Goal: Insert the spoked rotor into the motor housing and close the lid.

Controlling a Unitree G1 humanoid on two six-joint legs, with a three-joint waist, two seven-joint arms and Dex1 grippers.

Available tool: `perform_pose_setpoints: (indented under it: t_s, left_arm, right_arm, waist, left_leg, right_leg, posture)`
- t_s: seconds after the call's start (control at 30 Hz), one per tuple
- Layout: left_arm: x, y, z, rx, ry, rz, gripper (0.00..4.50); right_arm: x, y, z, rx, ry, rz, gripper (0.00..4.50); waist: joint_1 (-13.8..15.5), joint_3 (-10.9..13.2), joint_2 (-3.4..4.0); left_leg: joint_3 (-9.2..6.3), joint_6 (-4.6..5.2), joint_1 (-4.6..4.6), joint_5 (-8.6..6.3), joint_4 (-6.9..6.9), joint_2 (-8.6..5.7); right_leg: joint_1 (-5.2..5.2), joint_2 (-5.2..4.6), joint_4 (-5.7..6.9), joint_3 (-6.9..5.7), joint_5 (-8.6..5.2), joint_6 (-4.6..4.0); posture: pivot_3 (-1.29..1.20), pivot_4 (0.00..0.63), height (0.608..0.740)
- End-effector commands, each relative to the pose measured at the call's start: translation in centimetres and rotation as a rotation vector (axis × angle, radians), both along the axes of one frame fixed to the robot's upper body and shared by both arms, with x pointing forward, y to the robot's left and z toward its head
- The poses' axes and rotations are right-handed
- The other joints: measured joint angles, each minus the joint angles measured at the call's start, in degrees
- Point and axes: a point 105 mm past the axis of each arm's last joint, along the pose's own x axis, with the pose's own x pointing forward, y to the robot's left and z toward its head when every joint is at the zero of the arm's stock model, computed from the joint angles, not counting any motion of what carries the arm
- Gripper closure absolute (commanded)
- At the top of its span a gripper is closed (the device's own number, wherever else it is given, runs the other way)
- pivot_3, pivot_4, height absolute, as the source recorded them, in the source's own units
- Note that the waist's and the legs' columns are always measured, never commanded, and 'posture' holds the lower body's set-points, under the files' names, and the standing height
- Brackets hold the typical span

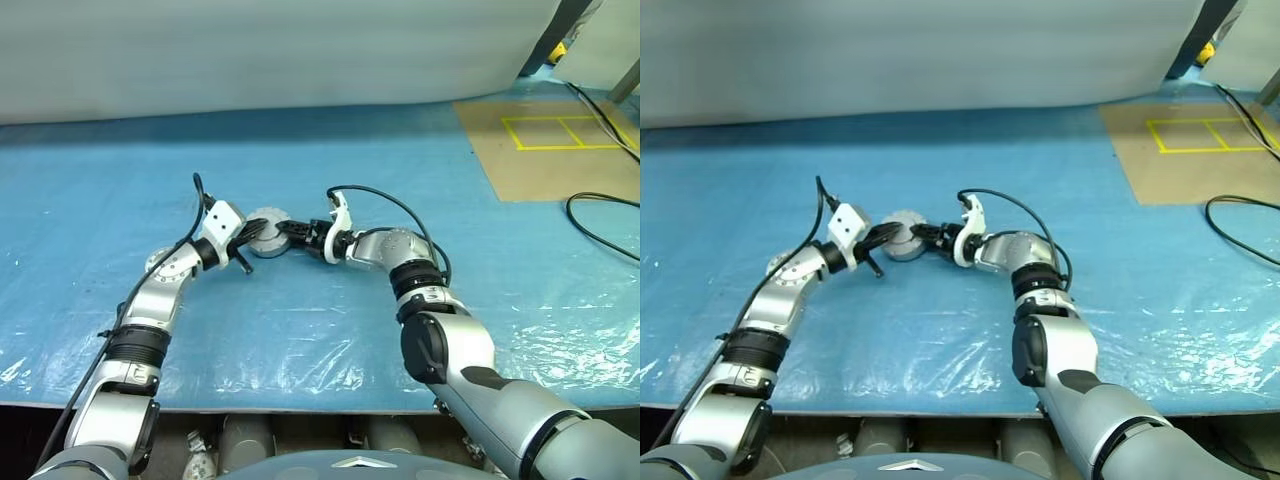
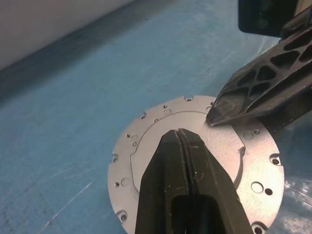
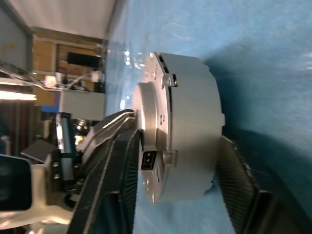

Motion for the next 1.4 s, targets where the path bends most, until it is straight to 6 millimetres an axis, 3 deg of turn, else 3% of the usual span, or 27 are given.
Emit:
perform_pose_setpoints:
  t_s: [0.03,0.1,0.33,0.43,0.6,0.73,0.83,0.93,1.3,1.4]
  left_arm:
    - [-0.9,0.2,-3.5,0.042,0.128,0.005,4.5]
    - [-0.9,0.2,-3.5,0.041,0.128,0.006,4.5]
    - [-0.6,0.4,-2.9,-0.022,0.115,0.042,4.5]
    - [0.1,1.3,-1.3,-0.165,0.083,0.127,4.5]
    - [0.4,5.3,2.0,-0.548,0.035,0.312,4.5]
    - [-1.2,7.6,2.2,-0.747,0.068,0.377,4.5]
    - [-2.9,7.0,1.9,-0.86,0.122,0.359,4.5]
    - [-3.8,6.2,1.9,-0.985,0.172,0.341,3.94]
    - [-4.2,3.0,2.3,-1.323,0.296,0.271,0.06]
    - [-4.1,3.0,2.4,-1.339,0.304,0.282,0.02]
  right_arm:
    - [-0.4,1.4,1.5,0.04,-0.023,0.048,3.0]
    - [-0.5,1.5,1.4,0.044,-0.016,0.056,3.42]
    - [-0.5,1.2,0.4,-0.005,0.005,0.044,3.41]
    - [-0.2,1.0,0.5,0.004,0.006,0.019,3.41]
    - [1.1,0.3,2.5,0.138,0.002,-0.075,3.41]
    - [1.9,-0.1,4.4,0.271,0.008,-0.126,3.41]
    - [2.2,-0.1,5.7,0.343,-0.009,-0.142,3.41]
    - [2.3,0.0,6.5,0.387,-0.017,-0.147,3.41]
    - [2.3,0.4,7.4,0.413,-0.046,-0.144,3.41]
    - [2.1,0.5,7.4,0.418,-0.051,-0.137,3.41]
  waist:
    - [0.1,0.0,0.0]
    - [0.0,0.0,0.0]
    - [0.0,0.0,0.0]
    - [0.0,0.0,0.0]
    - [-0.2,0.1,-0.09]
    - [0.1,0.2,-0.23]
    - [0.3,0.2,-0.24]
    - [0.5,0.2,-0.3]
    - [0.6,0.3,-0.49]
    - [0.4,0.3,-0.51]
  left_leg:
    - [0.0,0.0,0.0,0.0,0.0,0.01]
    - [0.0,0.0,-0.02,0.0,0.0,0.0]
    - [0.0,0.0,-0.01,0.0,0.0,0.01]
    - [0.02,0.0,-0.01,0.0,0.0,0.01]
    - [0.04,-0.01,-0.22,0.01,0.04,0.14]
    - [0.02,-0.06,-0.68,0.0,0.2,0.31]
    - [-0.03,-0.08,-1.15,-0.01,0.22,0.38]
    - [-0.06,-0.04,-1.39,0.01,0.4,0.39]
    - [-0.1,-0.13,-1.35,-0.05,0.83,0.5]
    - [-0.1,-0.13,-1.36,-0.05,0.91,0.52]
  right_leg:
    - [0.0,0.01,0.0,-0.01,0.0,0.0]
    - [0.0,0.01,-0.01,-0.01,0.0,0.0]
    - [0.0,0.01,-0.01,-0.01,0.0,0.0]
    - [0.0,0.01,-0.01,-0.01,0.0,0.0]
    - [-0.25,0.14,0.02,0.0,0.01,0.0]
    - [-0.86,0.41,0.31,0.0,0.21,0.22]
    - [-1.1,0.53,0.23,-0.04,0.22,0.22]
    - [-1.23,0.54,0.14,-0.06,0.22,0.22]
    - [-1.24,0.58,0.6,-0.05,0.22,0.22]
    - [-1.24,0.58,0.7,-0.04,0.23,0.23]
  posture:
    - [0.0,0.15,0.74]
    - [0.0,0.15,0.74]
    - [0.0,0.15,0.74]
    - [0.0,0.15,0.74]
    - [0.0,0.15,0.74]
    - [0.0,0.15,0.74]
    - [0.0,0.15,0.74]
    - [0.0,0.15,0.74]
    - [0.0,0.15,0.74]
    - [0.0,0.15,0.74]
